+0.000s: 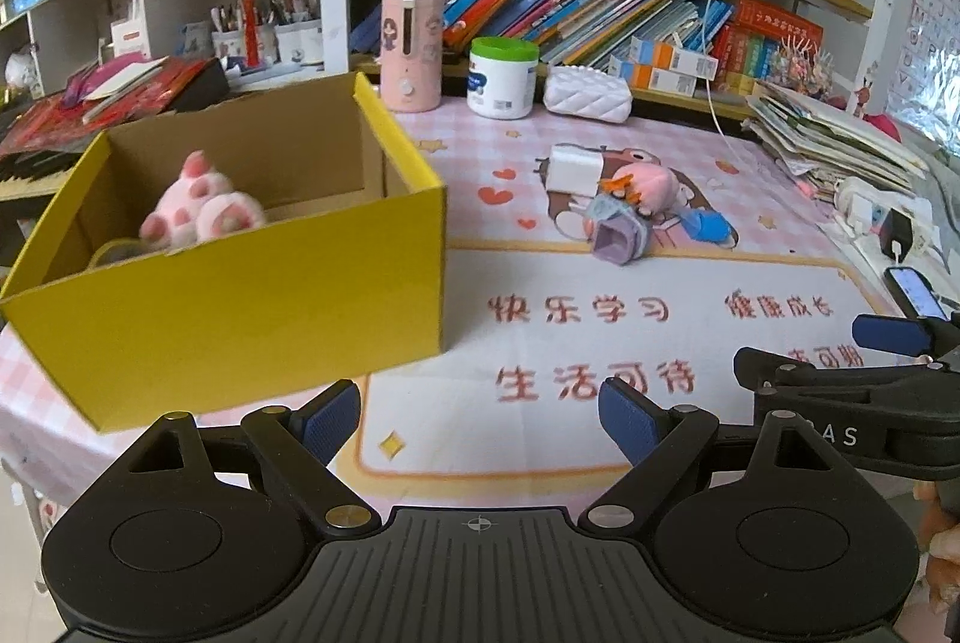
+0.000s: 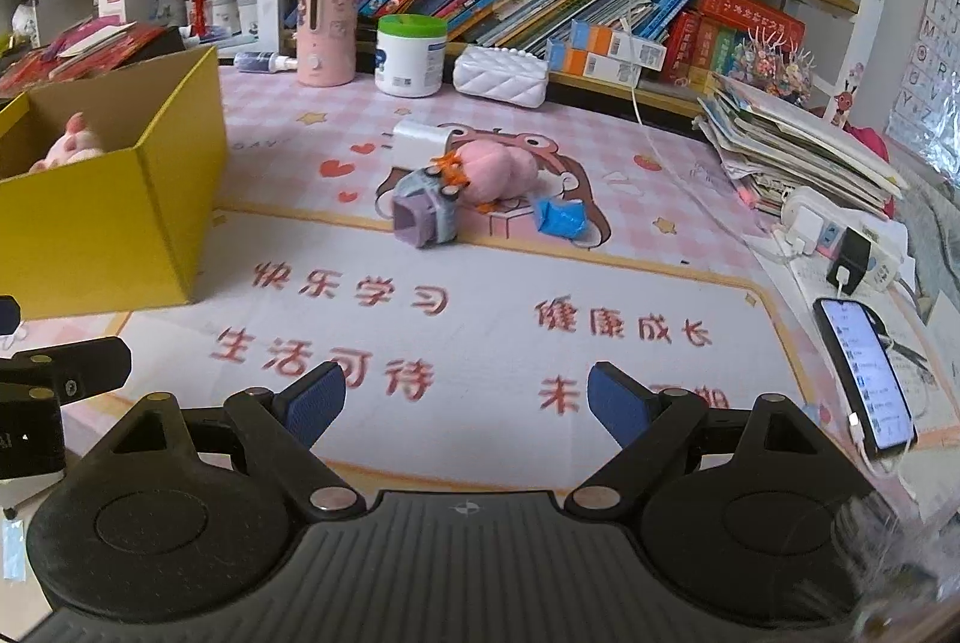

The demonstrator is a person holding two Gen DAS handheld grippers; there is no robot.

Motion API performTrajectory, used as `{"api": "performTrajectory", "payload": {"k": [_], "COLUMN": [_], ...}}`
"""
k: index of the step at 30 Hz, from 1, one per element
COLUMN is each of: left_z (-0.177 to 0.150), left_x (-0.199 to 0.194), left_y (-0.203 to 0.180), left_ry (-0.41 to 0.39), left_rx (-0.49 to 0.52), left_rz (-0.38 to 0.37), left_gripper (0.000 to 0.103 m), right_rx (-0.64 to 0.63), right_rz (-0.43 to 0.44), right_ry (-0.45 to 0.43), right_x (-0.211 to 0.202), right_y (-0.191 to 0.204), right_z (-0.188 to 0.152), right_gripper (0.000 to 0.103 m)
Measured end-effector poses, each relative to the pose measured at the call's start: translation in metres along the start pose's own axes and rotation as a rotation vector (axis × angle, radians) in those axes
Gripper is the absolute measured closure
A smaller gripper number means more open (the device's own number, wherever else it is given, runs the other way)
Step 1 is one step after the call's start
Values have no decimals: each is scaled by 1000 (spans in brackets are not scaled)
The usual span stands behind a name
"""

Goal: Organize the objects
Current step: 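Move both tools toward the toy car and the blue packet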

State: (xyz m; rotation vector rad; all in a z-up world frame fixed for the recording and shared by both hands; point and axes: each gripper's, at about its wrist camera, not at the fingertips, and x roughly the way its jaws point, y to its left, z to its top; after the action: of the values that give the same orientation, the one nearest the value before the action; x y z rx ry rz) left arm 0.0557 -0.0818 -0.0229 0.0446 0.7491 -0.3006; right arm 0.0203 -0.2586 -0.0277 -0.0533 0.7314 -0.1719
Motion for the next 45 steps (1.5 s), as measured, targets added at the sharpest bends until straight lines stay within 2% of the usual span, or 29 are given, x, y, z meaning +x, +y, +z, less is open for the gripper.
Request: {"api": "performTrajectory", "payload": {"k": [10,28,38,45], "left_z": [29,60,76,82], "left_x": [31,72,95,102], "left_y": [-34,-76,-88,-90], "left_ry": [-18,-22,-11,-20], "left_rx": [-16,-36,-15,-10], "left_rz": [-4,90,117,128], "left_gripper": [14,15,15,15], "right_rx": [-19,-38,5,8], "right_rz": [5,111,130,157], "right_ry": [-16,-15,23,66], "right_x": [30,90,131,175], "right_y": [-38,-88,-109,-110], "right_z": [30,65,79,92], "right_gripper": [15,15,18,20]}}
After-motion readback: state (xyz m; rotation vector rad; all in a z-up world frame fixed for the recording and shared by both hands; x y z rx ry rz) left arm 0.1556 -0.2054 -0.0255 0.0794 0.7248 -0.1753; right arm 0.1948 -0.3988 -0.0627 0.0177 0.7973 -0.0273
